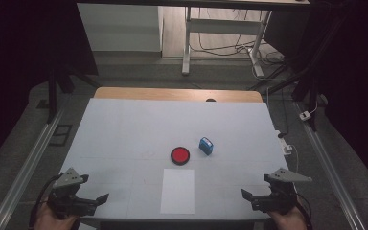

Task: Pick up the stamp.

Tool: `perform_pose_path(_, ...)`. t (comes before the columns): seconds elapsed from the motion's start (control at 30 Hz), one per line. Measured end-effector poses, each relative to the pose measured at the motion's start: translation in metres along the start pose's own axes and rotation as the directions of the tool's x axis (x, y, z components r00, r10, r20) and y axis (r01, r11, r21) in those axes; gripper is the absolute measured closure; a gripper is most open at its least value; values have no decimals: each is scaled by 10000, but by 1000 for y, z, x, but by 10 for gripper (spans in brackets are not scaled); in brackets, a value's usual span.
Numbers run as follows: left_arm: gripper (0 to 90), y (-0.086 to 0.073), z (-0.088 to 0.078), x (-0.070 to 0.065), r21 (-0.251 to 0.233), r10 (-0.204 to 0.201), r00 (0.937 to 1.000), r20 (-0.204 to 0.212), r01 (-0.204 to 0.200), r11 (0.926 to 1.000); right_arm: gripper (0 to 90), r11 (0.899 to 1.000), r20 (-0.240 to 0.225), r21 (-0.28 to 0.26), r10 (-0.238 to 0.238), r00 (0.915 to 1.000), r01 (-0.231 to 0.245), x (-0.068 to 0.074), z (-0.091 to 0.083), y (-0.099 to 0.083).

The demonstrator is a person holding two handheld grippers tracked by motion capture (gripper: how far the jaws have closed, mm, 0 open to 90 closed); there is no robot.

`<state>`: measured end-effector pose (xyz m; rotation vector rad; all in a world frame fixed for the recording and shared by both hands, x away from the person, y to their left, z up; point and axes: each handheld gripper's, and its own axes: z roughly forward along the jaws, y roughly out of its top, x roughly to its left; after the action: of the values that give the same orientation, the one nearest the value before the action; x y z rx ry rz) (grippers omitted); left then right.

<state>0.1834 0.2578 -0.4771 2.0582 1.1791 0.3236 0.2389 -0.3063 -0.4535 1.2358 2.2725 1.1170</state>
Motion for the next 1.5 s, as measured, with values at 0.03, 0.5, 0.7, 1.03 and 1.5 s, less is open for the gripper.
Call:
perform_pose_path(0.03,8,0,0,0,54,37,10000,43,-37,10000,0,10000,-31,9,-1,10000,1,0,0,0)
perform_pose_path(0.5,7,-2,-1,0,273,-89,9997,229,83,9996,0,9998,-327,177,-92,9994,98,0,2,1)
perform_pose_path(0.7,7,-2,-2,0,238,-126,9997,192,122,9996,0,9997,-306,202,-148,9994,154,1,3,2)
perform_pose_path(1.03,9,-2,-1,-1,170,-78,9999,73,77,9998,0,9996,-341,123,-258,9991,262,2,2,2)
perform_pose_path(1.5,15,-1,1,-3,394,127,9999,39,-129,9991,0,9975,-500,-202,-692,9964,682,8,3,9)
